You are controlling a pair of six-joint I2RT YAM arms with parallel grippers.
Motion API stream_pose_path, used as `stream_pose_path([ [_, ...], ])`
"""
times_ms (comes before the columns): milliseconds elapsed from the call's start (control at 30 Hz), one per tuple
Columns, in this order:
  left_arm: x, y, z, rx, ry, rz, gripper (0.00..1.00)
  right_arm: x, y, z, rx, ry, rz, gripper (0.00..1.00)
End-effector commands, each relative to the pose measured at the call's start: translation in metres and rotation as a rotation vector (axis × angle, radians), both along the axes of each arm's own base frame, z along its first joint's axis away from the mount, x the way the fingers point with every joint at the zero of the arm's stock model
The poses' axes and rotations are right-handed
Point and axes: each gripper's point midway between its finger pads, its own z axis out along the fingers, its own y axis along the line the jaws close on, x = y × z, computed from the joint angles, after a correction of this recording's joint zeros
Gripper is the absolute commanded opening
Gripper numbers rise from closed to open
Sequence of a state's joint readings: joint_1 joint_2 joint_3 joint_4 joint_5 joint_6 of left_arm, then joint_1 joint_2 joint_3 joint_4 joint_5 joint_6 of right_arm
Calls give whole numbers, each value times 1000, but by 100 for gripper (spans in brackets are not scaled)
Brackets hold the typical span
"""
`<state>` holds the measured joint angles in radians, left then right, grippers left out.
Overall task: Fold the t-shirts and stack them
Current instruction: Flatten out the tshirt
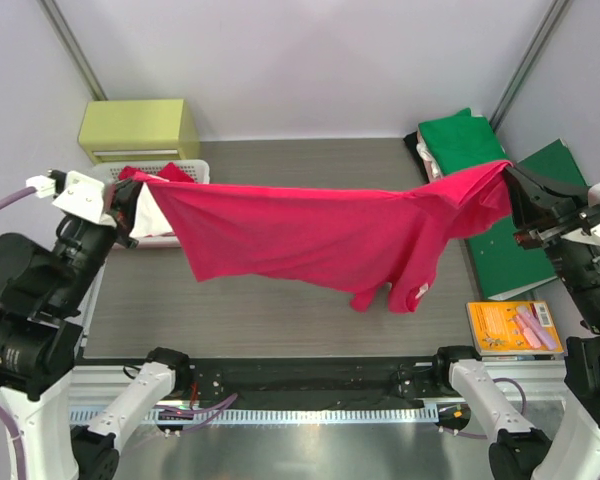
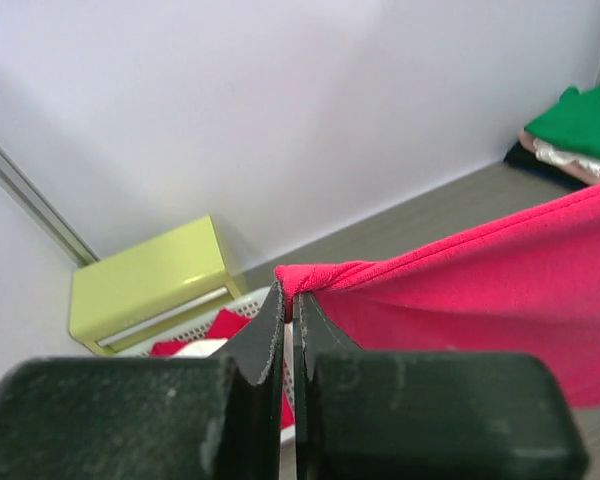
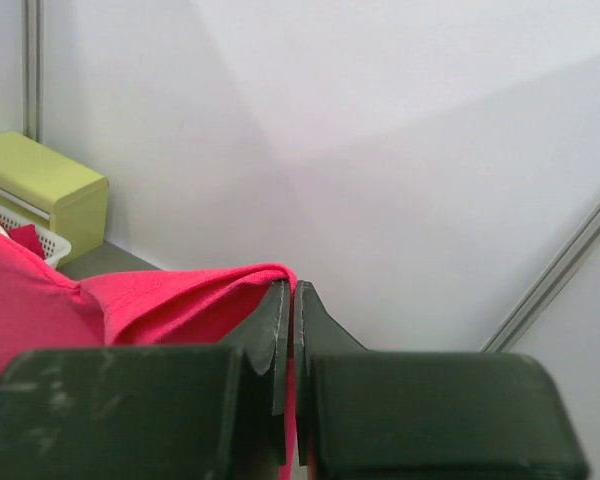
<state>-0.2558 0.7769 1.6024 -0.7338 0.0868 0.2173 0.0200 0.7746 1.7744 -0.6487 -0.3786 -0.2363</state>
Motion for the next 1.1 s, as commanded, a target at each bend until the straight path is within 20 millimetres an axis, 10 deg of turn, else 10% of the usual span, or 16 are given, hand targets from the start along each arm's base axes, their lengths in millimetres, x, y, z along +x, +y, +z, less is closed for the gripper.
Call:
stream_pose_path([
  [0, -11, 2, 25, -27, -50, -4, 0, 11, 0, 10, 13, 19, 2, 1],
  [333, -25, 13, 69, -24, -149, 36, 0, 16, -5, 56, 19, -66, -31, 1],
  [1067, -24, 13, 71, -43, -146, 38, 0, 13, -15, 66, 25, -96, -90, 1],
])
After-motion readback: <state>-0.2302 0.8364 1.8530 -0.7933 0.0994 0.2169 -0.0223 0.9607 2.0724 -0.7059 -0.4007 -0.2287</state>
